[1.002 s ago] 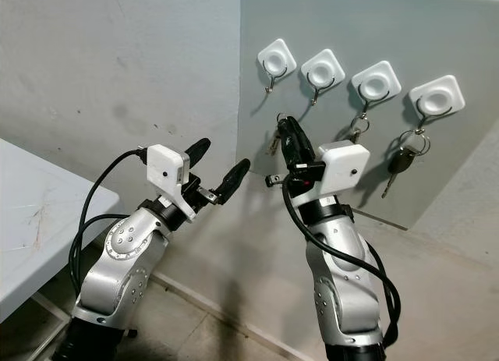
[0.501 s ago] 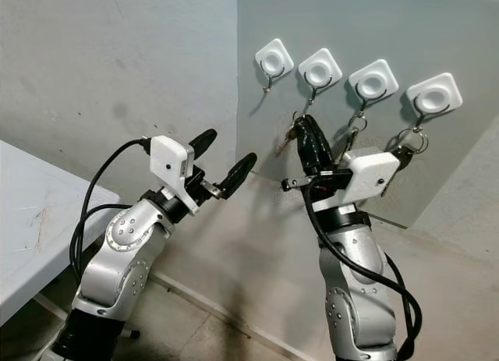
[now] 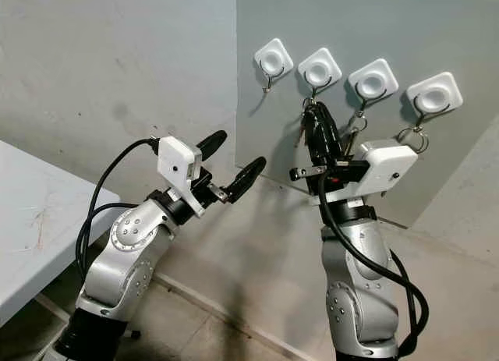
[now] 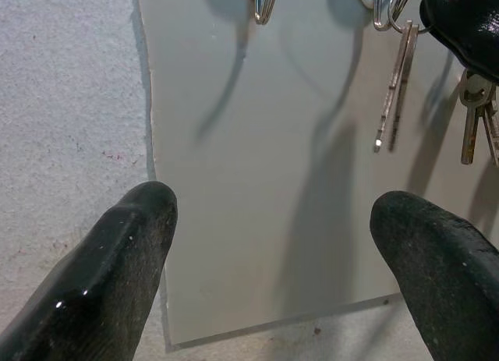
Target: Hang keys on a hook
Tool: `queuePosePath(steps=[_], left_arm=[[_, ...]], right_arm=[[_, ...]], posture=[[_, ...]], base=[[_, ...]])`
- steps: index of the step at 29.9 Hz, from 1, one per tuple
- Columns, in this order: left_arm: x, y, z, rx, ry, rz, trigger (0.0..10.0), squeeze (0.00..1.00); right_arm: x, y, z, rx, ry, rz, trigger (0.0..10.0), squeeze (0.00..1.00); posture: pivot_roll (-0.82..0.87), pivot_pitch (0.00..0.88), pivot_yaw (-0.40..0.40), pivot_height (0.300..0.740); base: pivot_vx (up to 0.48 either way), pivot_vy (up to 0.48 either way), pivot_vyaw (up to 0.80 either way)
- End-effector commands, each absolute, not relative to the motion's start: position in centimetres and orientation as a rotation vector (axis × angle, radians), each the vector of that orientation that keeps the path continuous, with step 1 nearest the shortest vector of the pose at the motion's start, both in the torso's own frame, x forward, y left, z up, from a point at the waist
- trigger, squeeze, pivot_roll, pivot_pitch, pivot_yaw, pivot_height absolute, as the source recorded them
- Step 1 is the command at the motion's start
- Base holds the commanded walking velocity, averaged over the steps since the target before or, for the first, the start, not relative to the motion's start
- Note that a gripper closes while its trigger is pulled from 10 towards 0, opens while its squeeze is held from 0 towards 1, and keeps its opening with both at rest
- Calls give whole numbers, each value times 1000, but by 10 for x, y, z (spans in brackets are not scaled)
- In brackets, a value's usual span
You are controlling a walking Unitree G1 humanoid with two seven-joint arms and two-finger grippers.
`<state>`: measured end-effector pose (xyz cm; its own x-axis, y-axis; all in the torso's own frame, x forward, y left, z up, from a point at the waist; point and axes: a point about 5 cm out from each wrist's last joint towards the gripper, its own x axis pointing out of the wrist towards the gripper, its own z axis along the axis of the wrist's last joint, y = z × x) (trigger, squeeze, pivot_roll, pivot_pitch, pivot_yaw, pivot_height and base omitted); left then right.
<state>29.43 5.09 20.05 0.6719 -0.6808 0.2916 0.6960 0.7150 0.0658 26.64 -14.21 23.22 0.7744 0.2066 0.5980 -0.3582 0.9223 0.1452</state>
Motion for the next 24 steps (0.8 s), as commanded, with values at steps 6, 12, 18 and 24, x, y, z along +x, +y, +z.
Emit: queuePosePath(steps=[6,12,18,24], left_arm=[[294,51,204,-50,-319,-781,10000,0],[294,51,205,-54,-322,-773,10000,0],[295,53,206,-56,-322,-765,10000,0],[295,53,207,-67,-323,-759,10000,0]], right_arm=[[267,-142,241,316,-633,318,10000,0],[270,-144,236,387,-588,316,10000,0],[274,-148,231,462,-549,293,10000,0],[274,-149,227,477,-535,284,10000,0]], posture=[[-21,0,15,740],[-17,0,13,740],[-14,0,9,740],[-10,0,7,740]], base=[[0,0,0],[0,0,0],[0,0,0],[0,0,0]])
